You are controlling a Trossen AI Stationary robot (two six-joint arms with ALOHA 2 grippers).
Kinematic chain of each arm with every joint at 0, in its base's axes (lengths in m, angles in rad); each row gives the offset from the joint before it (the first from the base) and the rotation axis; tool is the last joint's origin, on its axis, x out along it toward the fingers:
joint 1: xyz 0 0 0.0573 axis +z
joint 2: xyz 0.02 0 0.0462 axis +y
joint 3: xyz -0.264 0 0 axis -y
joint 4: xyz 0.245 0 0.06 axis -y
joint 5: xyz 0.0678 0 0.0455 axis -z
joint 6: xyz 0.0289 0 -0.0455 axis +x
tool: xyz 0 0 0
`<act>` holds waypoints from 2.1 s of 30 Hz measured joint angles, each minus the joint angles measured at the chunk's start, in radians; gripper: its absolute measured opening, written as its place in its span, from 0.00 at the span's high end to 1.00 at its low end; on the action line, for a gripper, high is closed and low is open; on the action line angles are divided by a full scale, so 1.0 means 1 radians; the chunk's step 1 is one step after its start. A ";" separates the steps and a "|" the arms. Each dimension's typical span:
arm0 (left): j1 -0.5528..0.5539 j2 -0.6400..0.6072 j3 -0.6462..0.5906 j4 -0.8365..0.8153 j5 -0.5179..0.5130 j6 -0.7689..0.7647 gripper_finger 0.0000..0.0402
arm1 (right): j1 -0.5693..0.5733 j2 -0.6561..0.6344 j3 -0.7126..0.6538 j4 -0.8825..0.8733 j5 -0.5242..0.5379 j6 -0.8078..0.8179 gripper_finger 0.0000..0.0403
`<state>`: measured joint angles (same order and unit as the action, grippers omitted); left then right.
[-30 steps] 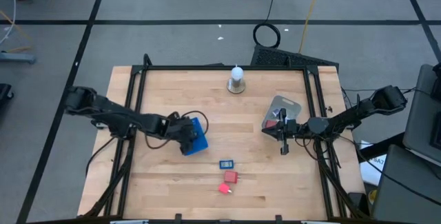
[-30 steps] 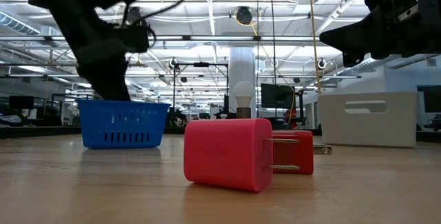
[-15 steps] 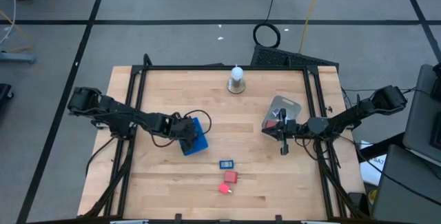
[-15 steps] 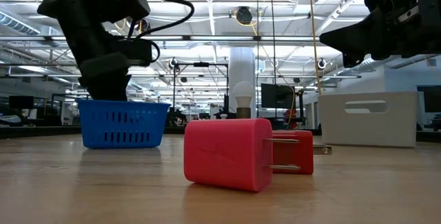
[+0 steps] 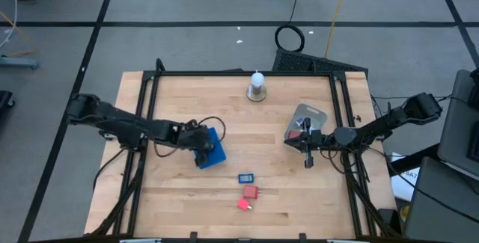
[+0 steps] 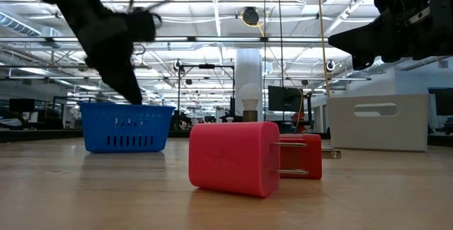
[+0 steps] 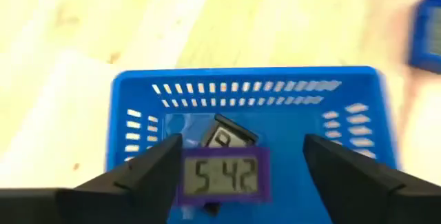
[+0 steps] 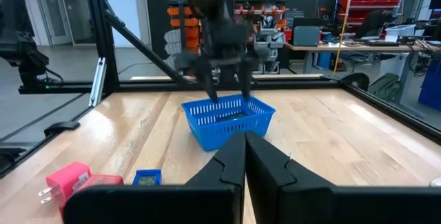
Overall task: Pick & Place Office items
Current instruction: Put the red charger adapter into the gray bin
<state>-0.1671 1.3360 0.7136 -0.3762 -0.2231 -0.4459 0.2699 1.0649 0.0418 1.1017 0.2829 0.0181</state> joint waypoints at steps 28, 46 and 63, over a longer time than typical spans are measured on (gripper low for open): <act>-0.335 -0.851 -0.353 0.230 -0.450 0.174 0.99 | 0.000 0.002 0.000 -0.005 0.000 0.020 1.00; -0.105 -1.234 -0.614 0.269 -0.196 0.233 0.99 | 0.000 0.002 0.000 0.044 -0.103 0.015 1.00; -0.095 -1.232 -0.614 0.259 -0.196 0.163 0.95 | 0.160 0.104 0.472 -0.681 -0.048 -0.078 1.00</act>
<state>-0.2622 0.1043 0.0994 -0.1173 -0.4187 -0.2829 0.4295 1.1692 0.5143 0.4208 0.2346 -0.0601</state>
